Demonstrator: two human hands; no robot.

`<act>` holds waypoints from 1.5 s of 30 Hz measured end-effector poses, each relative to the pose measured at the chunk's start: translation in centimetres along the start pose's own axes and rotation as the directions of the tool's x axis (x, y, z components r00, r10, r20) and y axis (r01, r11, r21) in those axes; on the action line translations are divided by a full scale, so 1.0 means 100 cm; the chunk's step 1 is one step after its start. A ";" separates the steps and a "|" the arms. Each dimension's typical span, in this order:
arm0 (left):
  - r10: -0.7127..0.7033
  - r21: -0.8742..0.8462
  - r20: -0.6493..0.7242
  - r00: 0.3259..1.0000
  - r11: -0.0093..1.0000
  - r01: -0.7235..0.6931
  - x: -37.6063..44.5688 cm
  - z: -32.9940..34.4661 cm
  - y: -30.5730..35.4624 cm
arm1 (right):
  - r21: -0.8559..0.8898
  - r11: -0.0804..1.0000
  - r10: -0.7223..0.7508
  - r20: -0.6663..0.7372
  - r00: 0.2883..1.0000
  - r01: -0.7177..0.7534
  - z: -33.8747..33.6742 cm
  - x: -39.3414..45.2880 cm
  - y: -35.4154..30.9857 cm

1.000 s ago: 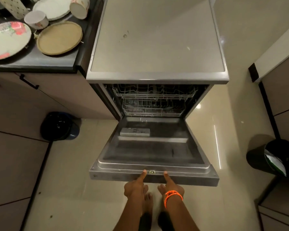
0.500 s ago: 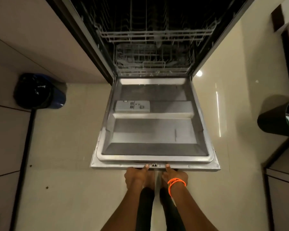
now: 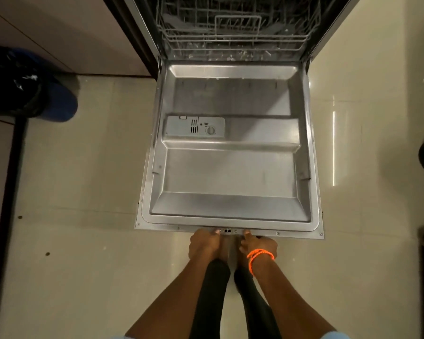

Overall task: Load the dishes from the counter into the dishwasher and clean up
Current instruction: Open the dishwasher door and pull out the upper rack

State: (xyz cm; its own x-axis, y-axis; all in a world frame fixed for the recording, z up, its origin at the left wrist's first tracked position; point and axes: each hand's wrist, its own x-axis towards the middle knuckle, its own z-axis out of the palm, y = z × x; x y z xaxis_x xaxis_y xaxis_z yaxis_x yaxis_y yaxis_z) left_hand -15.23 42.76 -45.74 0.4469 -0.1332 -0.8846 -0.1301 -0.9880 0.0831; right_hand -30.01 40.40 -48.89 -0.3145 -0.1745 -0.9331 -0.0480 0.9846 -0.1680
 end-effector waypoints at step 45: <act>0.530 -0.040 -0.254 0.809 0.830 -0.556 -0.129 -0.226 0.372 | 0.152 0.754 -0.653 0.070 0.754 0.639 0.012 -0.226 -0.409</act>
State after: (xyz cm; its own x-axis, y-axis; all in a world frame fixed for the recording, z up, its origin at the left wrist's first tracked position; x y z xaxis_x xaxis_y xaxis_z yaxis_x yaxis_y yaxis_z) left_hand -5.79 5.95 -20.85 0.5180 -0.6508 -0.5551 -0.3210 -0.7494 0.5791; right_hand -19.79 4.03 -21.28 -0.1394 -0.7755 -0.6158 -0.0936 0.6294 -0.7714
